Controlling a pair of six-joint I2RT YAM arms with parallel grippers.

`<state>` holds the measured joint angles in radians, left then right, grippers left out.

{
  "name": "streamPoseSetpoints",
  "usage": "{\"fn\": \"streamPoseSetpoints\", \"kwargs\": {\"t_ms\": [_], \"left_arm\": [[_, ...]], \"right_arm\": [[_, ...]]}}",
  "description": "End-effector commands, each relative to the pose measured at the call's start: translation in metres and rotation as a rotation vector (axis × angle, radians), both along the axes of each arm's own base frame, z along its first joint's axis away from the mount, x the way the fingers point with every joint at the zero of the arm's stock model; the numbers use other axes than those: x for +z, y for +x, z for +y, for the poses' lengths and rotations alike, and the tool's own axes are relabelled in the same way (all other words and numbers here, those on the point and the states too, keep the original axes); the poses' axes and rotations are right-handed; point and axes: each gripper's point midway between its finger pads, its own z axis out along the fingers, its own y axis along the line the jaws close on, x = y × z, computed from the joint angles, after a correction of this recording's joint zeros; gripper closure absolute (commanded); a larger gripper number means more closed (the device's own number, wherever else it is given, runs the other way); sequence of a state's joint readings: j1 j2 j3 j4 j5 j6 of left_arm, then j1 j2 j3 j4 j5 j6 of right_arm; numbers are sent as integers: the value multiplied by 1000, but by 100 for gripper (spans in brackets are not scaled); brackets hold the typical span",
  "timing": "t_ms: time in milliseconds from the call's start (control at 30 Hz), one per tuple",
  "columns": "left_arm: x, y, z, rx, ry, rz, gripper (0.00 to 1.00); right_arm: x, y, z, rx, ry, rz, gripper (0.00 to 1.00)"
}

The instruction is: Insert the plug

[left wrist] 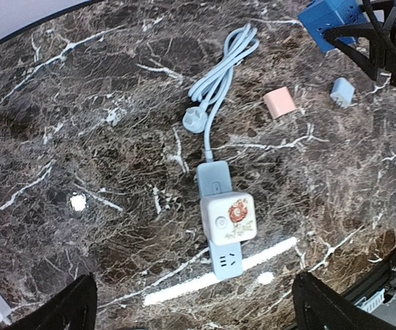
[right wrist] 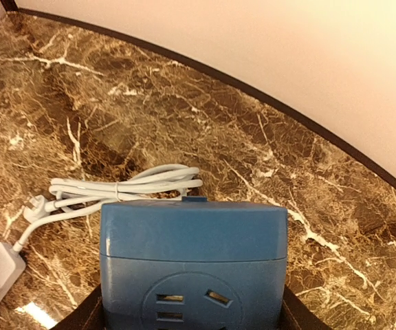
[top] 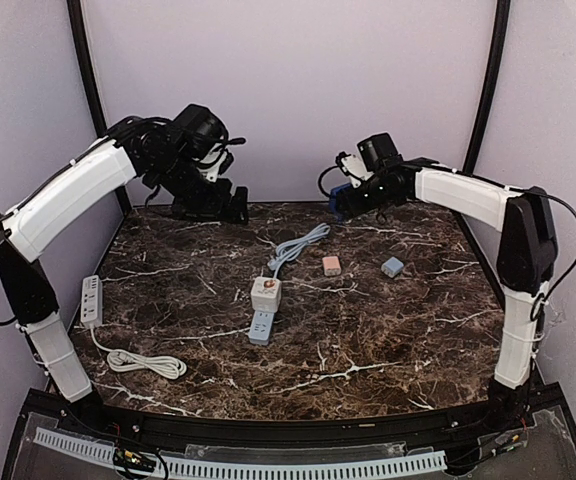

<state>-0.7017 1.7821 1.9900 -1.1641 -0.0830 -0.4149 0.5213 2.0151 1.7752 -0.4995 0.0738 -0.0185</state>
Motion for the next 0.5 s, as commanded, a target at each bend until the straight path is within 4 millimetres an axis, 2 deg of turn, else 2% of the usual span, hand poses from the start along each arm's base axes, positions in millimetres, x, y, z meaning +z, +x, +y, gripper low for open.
{"fn": "streamPoseSetpoints", "kwargs": {"t_ms": [0,133,167,200,233,267,300,333,467], "left_arm": [[33,-15,0,-31,-134,-59,1],[39,-26,-3,-49,-190,-46,1],[50,-26,-5,-56,-233,-83,1],[45,-28,-5,-51,-249,-75,1],[61,-28,-6,-48,-306,-128,1],[52,-33,-7,-52,-327,-100,1],[64,-33,-6,-56,-381,-132,1],[56,-38,-9,-65,-413,-86,1],[49,-44,-8,-53,-492,-12,1]], "right_arm": [[47,-9,-1,-5,127,-79,96],[74,-33,3,48,220,-100,100],[81,-41,5,70,247,-105,100],[86,-48,6,89,273,-107,100],[92,-55,7,106,297,-111,100],[96,-62,8,122,318,-112,100],[100,-69,9,138,336,-110,100],[103,-77,9,155,352,-106,100],[114,-108,14,238,419,-101,100]]}}
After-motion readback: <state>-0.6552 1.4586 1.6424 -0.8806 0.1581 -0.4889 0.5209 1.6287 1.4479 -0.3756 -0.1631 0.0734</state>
